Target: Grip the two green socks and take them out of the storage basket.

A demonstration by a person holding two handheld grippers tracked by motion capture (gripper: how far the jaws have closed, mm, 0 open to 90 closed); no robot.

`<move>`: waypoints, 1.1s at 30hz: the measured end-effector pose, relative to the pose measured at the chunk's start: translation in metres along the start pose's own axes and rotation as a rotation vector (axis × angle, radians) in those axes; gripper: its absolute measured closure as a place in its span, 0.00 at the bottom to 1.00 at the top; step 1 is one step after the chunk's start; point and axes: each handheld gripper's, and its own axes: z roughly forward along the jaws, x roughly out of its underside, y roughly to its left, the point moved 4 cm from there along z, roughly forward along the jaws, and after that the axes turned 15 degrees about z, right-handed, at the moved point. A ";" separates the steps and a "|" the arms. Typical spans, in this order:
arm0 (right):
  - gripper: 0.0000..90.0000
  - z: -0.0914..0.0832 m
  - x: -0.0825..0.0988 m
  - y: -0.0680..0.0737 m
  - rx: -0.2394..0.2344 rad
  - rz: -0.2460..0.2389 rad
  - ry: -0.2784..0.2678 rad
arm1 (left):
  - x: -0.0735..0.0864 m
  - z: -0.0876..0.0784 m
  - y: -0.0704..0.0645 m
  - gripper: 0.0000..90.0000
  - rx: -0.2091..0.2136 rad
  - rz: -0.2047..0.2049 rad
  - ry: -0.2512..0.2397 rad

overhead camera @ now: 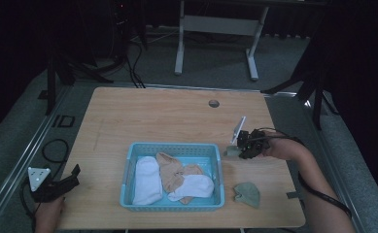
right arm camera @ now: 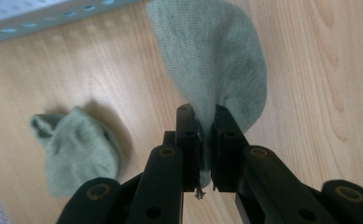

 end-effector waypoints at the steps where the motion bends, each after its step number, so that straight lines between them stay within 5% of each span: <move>1: 0.93 0.003 0.000 -0.001 0.002 0.003 0.006 | 0.000 0.000 0.000 0.01 0.000 0.000 -0.001; 10: 0.92 0.047 0.000 -0.001 -0.020 0.007 0.053 | 0.000 0.000 0.000 0.01 0.000 0.001 0.000; 21: 0.88 0.070 0.013 0.016 -0.075 0.011 0.043 | 0.000 0.000 0.000 0.01 0.001 -0.001 0.003; 28: 0.76 0.060 0.018 0.021 -0.054 0.012 0.023 | 0.000 0.000 0.000 0.01 -0.001 0.000 0.003; 33: 0.62 0.036 0.025 0.017 -0.029 0.077 -0.075 | 0.000 0.000 0.000 0.01 -0.002 -0.002 0.001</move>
